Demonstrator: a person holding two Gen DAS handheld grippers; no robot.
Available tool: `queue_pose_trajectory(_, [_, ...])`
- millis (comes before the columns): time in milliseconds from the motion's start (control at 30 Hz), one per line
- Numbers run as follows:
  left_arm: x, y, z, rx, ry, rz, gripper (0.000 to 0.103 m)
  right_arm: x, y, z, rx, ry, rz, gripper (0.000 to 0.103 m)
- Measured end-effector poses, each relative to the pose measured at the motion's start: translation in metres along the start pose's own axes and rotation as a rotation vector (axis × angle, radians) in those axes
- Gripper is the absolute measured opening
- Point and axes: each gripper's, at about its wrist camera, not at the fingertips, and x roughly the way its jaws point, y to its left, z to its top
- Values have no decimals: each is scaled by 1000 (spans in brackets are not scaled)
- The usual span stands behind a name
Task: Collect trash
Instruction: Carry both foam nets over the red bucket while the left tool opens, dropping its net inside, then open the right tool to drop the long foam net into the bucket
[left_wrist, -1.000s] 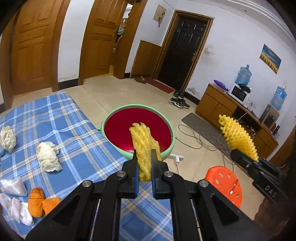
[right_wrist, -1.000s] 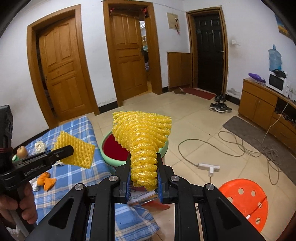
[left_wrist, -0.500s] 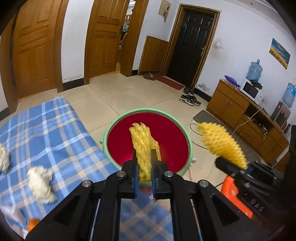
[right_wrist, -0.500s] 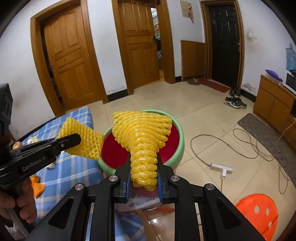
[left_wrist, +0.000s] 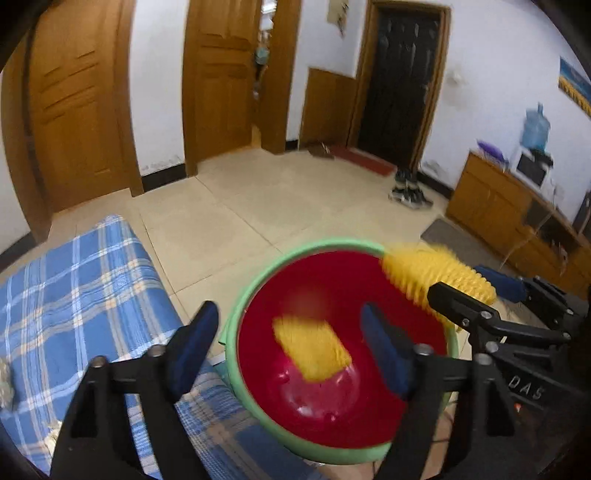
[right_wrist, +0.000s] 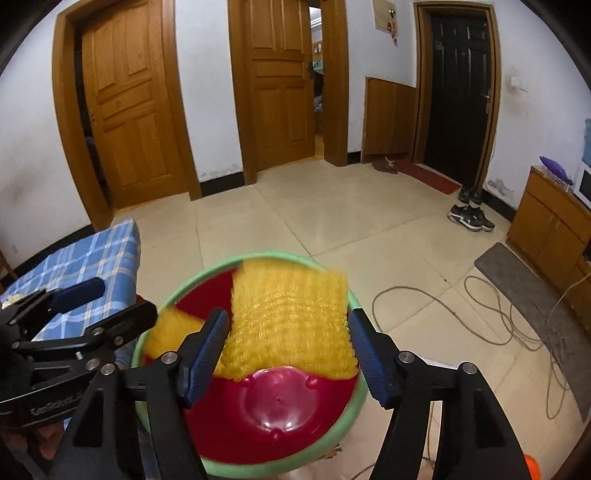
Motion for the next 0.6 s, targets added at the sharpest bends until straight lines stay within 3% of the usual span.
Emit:
queue_pose_trajectory(300, [-10, 5, -5, -20, 37, -9, 82, -5, 4, -5, -13, 17, -11, 68])
queue_pose_trajectory(600, [-71, 27, -25, -59, 30, 32, 82, -32, 30, -23, -27, -1, 19, 70])
